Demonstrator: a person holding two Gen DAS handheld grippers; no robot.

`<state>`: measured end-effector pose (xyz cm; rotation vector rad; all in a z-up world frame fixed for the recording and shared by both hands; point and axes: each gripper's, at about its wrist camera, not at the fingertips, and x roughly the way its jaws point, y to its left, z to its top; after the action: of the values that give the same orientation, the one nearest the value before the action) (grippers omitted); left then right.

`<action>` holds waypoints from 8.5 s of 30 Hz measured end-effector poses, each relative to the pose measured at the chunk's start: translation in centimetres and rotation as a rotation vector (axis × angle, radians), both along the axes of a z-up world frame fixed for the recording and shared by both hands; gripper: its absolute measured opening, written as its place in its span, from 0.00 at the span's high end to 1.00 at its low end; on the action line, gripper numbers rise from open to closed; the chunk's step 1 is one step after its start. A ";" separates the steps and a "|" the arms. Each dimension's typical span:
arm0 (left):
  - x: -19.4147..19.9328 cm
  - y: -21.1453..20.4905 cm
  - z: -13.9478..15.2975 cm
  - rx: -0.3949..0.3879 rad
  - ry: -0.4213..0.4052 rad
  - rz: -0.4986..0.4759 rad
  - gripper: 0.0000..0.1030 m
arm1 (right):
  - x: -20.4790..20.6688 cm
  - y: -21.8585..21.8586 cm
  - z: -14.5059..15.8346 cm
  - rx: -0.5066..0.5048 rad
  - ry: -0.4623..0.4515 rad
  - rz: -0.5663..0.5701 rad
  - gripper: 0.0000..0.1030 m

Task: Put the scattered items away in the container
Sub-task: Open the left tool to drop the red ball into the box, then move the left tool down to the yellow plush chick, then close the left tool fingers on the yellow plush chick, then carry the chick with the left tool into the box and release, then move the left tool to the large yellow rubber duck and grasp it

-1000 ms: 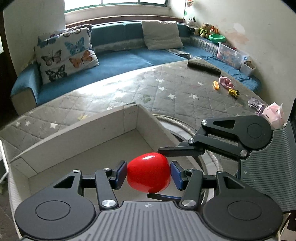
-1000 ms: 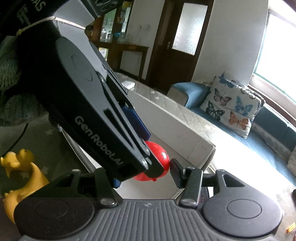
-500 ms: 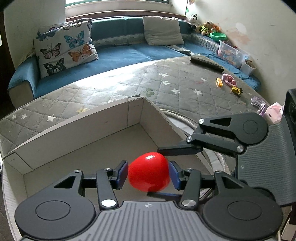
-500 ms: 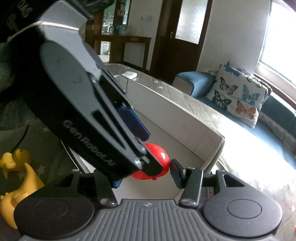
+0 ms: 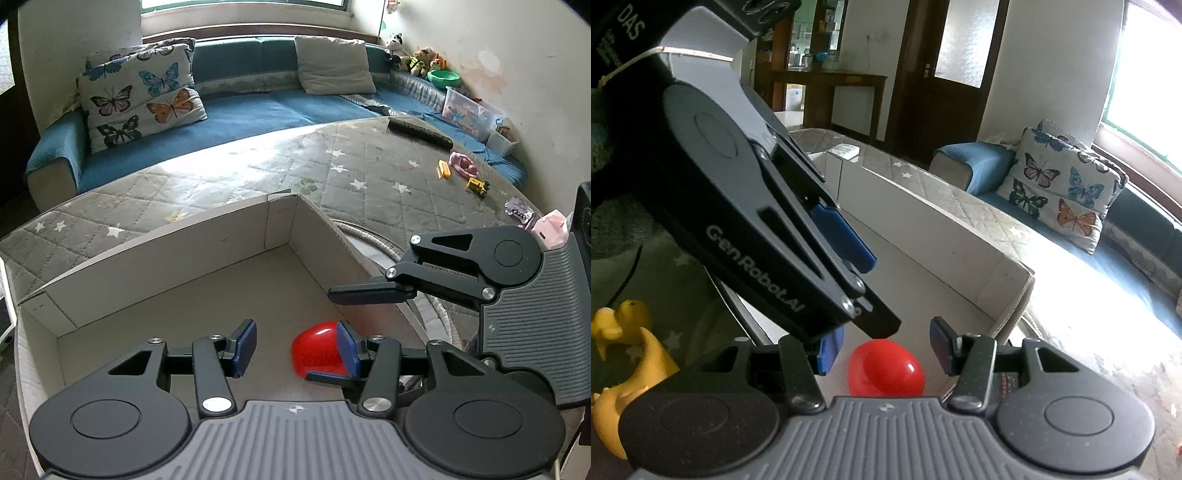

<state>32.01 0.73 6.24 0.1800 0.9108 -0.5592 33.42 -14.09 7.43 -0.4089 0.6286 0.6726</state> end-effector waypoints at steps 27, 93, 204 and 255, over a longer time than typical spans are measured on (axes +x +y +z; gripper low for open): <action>-10.3 -0.1 2.9 -0.050 -0.046 0.079 0.51 | -9.2 -3.3 3.6 0.012 -0.092 -0.051 0.34; -18.0 -3.0 -3.8 -0.396 0.166 0.224 0.53 | -20.6 -9.4 0.0 0.121 -0.017 -0.187 0.42; -6.5 7.2 -0.6 -0.503 0.064 0.462 0.61 | -5.4 -1.1 3.6 0.109 -0.081 -0.054 0.56; -21.1 7.8 -3.4 -0.421 0.043 0.590 0.61 | -18.1 -0.6 -0.2 0.173 0.014 0.011 0.40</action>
<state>10.89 8.57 2.88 -0.4718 0.8172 -0.1926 15.34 -14.66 7.24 -0.2472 0.5769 0.7343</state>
